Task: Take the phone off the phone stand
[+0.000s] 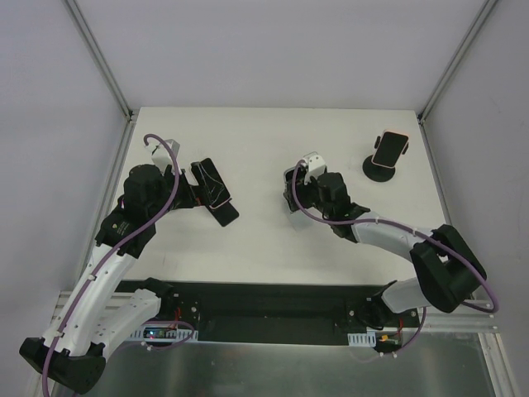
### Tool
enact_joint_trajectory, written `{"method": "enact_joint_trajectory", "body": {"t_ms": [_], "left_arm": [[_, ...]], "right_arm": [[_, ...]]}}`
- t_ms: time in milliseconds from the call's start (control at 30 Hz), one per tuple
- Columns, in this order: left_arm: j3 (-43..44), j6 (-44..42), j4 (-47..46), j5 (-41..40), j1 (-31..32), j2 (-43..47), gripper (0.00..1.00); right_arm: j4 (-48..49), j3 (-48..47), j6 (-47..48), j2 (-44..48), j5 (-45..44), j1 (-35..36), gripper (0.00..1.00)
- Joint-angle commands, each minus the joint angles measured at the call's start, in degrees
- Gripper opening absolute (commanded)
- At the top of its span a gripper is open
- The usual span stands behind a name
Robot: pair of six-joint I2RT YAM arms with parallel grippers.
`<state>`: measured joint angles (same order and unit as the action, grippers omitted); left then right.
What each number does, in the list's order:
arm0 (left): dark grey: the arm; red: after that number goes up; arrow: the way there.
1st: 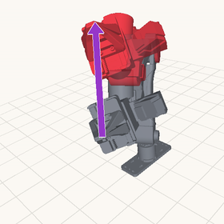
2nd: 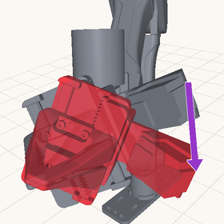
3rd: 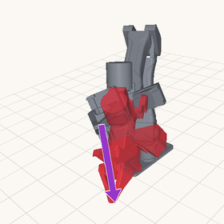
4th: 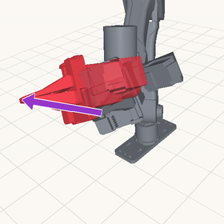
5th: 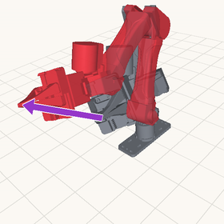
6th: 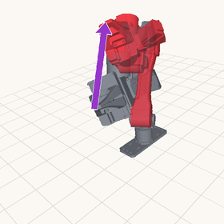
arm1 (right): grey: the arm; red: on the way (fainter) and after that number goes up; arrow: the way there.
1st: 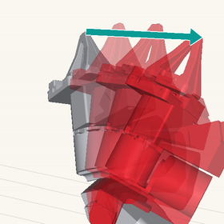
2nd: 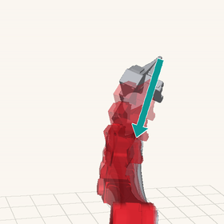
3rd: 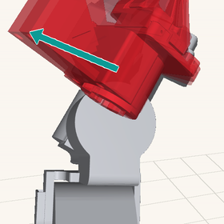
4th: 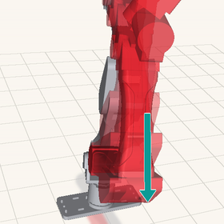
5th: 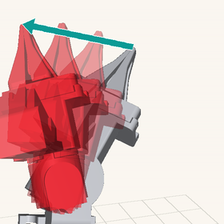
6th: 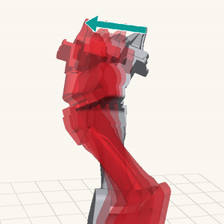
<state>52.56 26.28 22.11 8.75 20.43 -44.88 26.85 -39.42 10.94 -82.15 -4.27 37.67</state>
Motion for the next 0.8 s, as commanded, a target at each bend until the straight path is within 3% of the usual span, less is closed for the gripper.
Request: {"method": "enact_joint_trajectory", "body": {"t_ms": [0, 67, 367, 533, 767], "left_arm": [[-0.2, -0.2, -1.9, 0.4, 0.1, 0.7, 0.99], [-0.3, -0.4, -2.0, 0.3, 0.1, 0.5, 0.99], [-0.2, -0.9, -1.9, 0.0, 0.1, 1.0, 0.99], [-0.3, -1.3, -1.9, -0.4, 0.1, 1.2, 0.99], [0.4, -3.3, -2.0, -0.6, 0.1, 0.0, 0.99]], "right_arm": [[0.9, 0.0, -0.9, 5.2, -1.5, 0.0, 0.56], [0.6, 0.0, -1.0, 6.1, -1.2, 0.0, 0.49], [-3.0, -2.3, -1.2, 12.3, -1.4, 0.0, 0.34], [-13.9, -5.3, -0.9, 18.2, -5.0, -1.3, 0.24], [-35.2, -6.8, -6.8, 27.6, -2.8, -11.3, 0.2]]}}
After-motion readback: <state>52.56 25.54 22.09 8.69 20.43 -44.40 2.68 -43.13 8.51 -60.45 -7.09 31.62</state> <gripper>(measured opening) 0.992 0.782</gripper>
